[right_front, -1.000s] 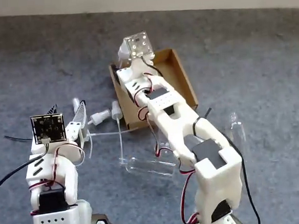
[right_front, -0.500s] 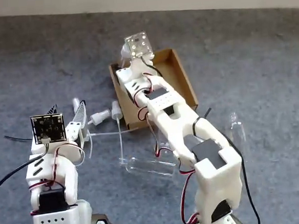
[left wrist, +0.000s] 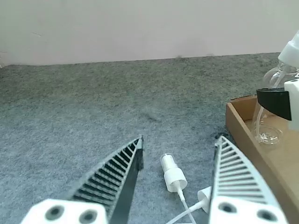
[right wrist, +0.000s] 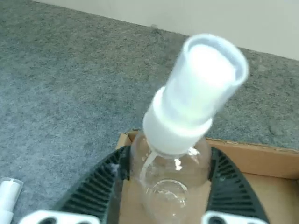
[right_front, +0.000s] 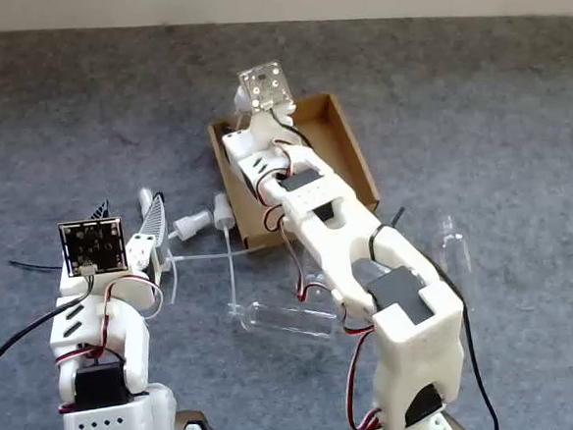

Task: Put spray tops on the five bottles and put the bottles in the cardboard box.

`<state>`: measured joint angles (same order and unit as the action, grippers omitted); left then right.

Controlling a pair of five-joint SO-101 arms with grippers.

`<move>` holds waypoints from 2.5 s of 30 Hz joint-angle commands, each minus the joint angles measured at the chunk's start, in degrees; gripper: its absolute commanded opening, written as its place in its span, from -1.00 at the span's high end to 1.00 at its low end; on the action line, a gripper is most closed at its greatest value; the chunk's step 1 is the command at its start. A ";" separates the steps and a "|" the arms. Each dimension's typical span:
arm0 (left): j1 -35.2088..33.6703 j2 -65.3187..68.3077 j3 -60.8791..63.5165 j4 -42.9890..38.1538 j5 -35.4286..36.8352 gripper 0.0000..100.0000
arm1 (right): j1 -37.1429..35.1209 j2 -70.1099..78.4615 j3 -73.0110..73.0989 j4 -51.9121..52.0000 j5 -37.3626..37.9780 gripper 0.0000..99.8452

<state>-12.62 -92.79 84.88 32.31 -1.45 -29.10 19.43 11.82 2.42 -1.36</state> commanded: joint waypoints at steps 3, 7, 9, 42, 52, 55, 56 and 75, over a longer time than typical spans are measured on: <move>-0.57 -0.13 -0.22 -1.32 -0.44 0.56 | -0.57 -0.66 -6.90 5.76 0.62 0.51; -0.57 -0.13 -0.22 -1.32 -0.44 0.56 | -0.84 -0.66 -8.40 6.02 0.62 0.51; -0.66 -0.13 -0.22 -1.32 -0.44 0.56 | -1.19 -0.66 -8.84 6.02 0.62 0.51; -0.57 -0.13 -0.04 -1.32 -0.44 0.56 | 1.19 -0.66 -52.18 45.85 0.53 0.51; -0.75 -0.13 0.84 -1.49 -0.44 0.56 | 1.71 -0.66 -73.71 82.59 0.62 0.51; -0.75 -0.13 0.92 -1.41 -0.44 0.56 | 1.71 -0.66 -79.60 95.78 0.62 0.51; -0.75 -0.13 1.01 -1.41 -0.44 0.56 | 1.71 -0.66 -81.27 99.21 0.62 0.51; -0.57 -0.13 2.42 -1.67 -0.53 0.56 | 8.22 -55.08 1.45 80.04 13.10 0.51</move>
<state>-12.62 -92.79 87.60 31.96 -1.45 -21.98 -21.45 -6.73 91.65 10.59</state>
